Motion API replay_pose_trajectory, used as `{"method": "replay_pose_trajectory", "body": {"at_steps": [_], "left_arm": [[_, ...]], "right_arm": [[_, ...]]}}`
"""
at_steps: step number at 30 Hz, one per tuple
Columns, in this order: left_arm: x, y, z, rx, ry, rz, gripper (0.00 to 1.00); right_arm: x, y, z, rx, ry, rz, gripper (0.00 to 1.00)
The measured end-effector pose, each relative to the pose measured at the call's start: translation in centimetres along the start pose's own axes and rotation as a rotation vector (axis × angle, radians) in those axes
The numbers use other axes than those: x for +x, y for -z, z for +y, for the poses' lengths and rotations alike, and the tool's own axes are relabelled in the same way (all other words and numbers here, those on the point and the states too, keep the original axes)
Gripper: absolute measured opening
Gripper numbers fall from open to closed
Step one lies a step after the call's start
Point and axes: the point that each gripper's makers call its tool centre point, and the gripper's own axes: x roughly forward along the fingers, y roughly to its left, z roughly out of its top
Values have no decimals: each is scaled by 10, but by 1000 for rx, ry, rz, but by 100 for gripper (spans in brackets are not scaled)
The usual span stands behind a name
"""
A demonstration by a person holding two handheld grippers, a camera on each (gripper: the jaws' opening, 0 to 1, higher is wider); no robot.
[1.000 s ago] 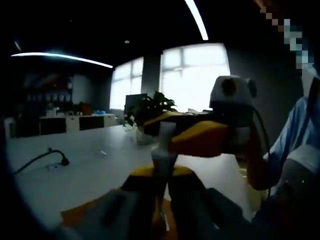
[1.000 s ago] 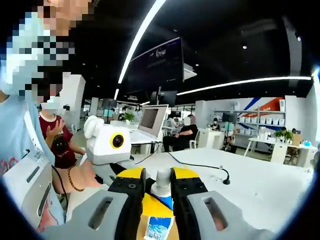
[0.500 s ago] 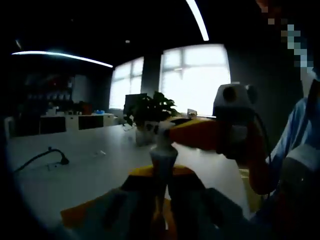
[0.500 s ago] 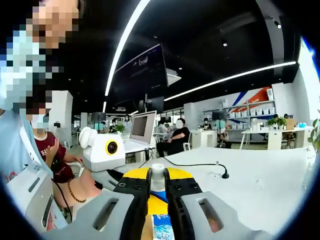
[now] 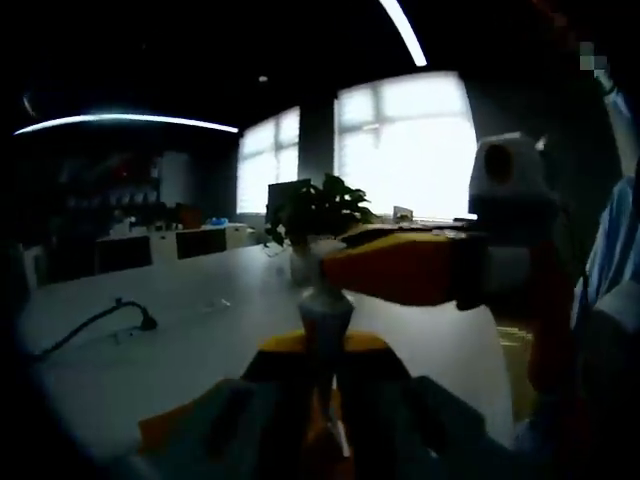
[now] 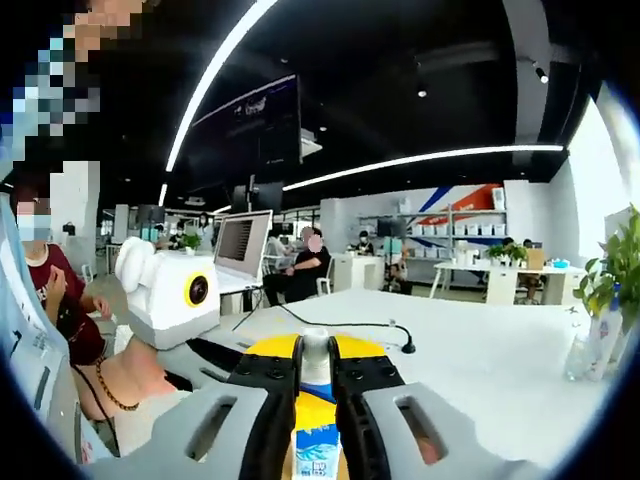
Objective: Pick up the toothpaste unscrew the cap squeeze it onto the small board screw the cap back on and return it to the table
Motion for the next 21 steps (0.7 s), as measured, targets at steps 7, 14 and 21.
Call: {"method": "replay_pose_trajectory", "body": {"at_steps": [7,14,21], "left_arm": [[-5,-2,-2,-10,87,-10,8],[-3,-1,-16,28,199,5,8],[-2,-2,-17,52,207,10,8]], "right_arm": [[-13,-32,-9,39,-302,-131,23],[-7,-17,9,71,-758,-53,17],[-4,-5,22,121,-915,-27,10]]}}
